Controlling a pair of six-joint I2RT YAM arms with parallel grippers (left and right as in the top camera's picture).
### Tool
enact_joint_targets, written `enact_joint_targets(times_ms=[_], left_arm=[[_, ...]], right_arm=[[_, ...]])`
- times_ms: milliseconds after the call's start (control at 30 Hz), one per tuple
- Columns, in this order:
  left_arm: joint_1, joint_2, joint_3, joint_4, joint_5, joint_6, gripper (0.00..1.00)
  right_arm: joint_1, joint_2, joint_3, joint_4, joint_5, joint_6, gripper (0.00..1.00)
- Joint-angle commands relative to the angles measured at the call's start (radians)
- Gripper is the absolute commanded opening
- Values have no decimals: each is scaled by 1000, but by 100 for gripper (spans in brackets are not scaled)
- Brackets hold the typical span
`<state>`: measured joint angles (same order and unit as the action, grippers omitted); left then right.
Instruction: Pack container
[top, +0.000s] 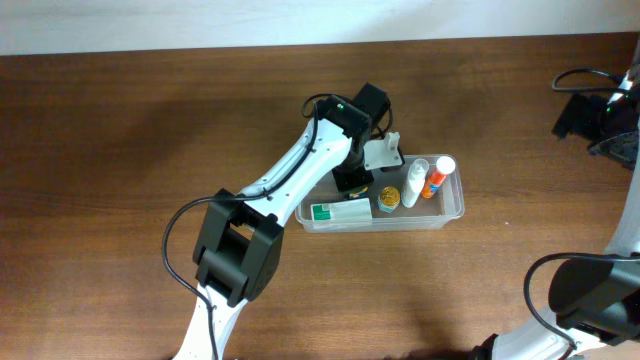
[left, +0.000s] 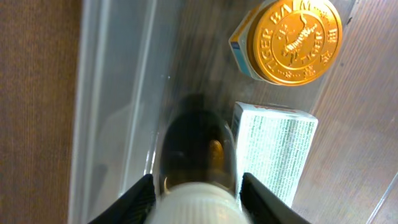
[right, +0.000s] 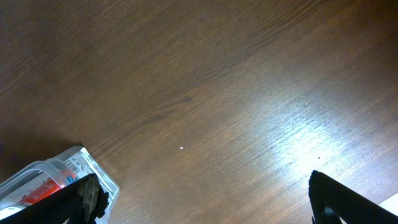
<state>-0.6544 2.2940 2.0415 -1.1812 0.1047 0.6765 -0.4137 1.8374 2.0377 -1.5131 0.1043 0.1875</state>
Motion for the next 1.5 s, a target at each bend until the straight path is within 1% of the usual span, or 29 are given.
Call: enact_joint_targets(times_ms=[0, 200, 433, 533, 600, 833, 867, 933, 1000, 1100, 1133, 1200, 1267, 1333, 1367, 1467], left_arm=[[4, -3, 16, 4, 0, 17, 49], [3, -4, 18, 9, 0, 11, 49], [4, -5, 101, 3, 0, -56, 50], [4, -5, 164, -36, 0, -71, 50], [4, -5, 212, -72, -7, -103, 50], [4, -6, 397, -225, -8, -163, 51], [4, -6, 451, -265, -8, -193, 51], [4, -6, 515, -311, -23, -242, 54], [8, -7, 574, -354, -82, -333, 56], [24, -10, 662, -436, -203, -506, 58], [33, -13, 687, -464, -220, -546, 58], [57, -18, 730, -507, -226, -592, 59], [81, -37, 735, -506, -225, -640, 59], [113, -61, 735, -507, -225, -647, 59], [145, -89, 734, -507, -218, -682, 59], [194, -140, 723, -507, -137, -685, 59]], right_arm=[[-6, 4, -4, 2, -3, 12, 99], [-6, 4, -4, 2, -3, 12, 98], [-6, 4, -4, 2, -3, 12, 98], [-6, 4, -4, 2, -3, 12, 98], [-6, 4, -4, 2, -3, 12, 98], [-6, 4, -4, 2, -3, 12, 98], [-6, 4, -4, 2, -3, 12, 98], [-6, 4, -4, 2, -2, 12, 98], [-6, 4, -4, 2, -3, 12, 98], [-6, 4, -4, 2, -3, 12, 98], [-6, 4, -4, 2, -3, 12, 98], [-6, 4, -4, 2, -3, 12, 98], [-6, 4, -4, 2, -3, 12, 98], [-6, 4, -4, 2, -3, 12, 98], [-6, 4, -4, 2, -3, 12, 98], [-6, 4, -4, 2, -3, 12, 98]])
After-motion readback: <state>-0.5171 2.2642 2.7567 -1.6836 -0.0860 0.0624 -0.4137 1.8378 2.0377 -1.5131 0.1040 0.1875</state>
